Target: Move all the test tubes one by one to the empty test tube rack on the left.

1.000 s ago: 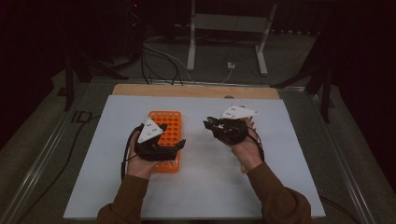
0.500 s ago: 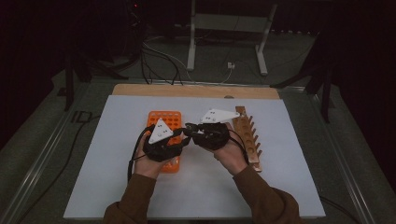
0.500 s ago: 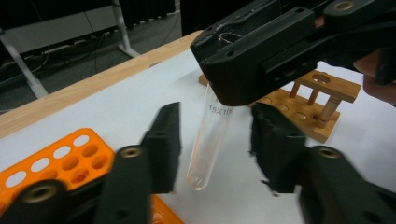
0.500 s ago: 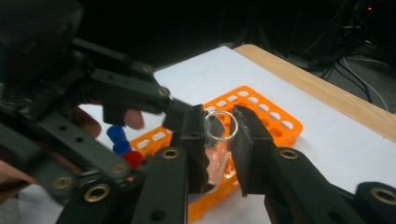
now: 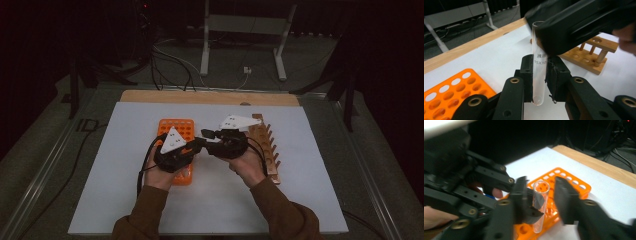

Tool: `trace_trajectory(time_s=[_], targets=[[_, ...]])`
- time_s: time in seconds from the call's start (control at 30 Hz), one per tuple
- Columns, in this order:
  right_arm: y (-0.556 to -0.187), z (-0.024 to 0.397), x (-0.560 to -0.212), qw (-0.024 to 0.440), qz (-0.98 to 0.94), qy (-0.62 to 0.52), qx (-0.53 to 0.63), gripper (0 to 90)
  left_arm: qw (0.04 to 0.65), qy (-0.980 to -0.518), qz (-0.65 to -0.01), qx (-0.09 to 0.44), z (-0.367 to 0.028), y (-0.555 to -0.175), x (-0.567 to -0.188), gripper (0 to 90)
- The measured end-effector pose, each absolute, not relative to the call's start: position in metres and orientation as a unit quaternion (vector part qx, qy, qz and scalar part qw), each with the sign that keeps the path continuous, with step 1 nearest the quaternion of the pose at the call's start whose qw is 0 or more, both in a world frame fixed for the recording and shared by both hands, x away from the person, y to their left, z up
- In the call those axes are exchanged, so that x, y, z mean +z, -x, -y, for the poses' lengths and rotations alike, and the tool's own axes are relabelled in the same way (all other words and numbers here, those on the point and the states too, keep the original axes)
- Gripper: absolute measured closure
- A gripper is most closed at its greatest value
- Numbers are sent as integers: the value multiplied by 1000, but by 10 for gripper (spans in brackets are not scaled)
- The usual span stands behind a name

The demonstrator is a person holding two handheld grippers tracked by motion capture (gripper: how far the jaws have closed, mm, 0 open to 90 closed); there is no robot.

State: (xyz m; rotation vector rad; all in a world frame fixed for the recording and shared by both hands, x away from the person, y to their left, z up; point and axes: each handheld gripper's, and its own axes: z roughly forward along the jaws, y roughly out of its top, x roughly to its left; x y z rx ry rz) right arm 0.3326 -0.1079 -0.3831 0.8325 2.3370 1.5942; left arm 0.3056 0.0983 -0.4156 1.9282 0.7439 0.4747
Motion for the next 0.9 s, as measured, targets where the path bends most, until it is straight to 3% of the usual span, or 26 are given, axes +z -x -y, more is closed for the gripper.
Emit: trace_trajectory(time_s=[0.1,0.3,0.67,0.9], targets=[[-334,115,-382,100,-780,-287,548,394,489,-789,-313,200,-102,-306,-415,765],[-337,128,-384,132,-778,-300,535,194,493,-780,-326,206,-112,-306,-413,766],[-341,155,-402,151,-777,-323,519,31,494,-764,-355,216,-138,-303,-413,766],[-340,171,-407,167,-773,-336,511,4,492,-757,-370,219,-154,-297,-416,766]])
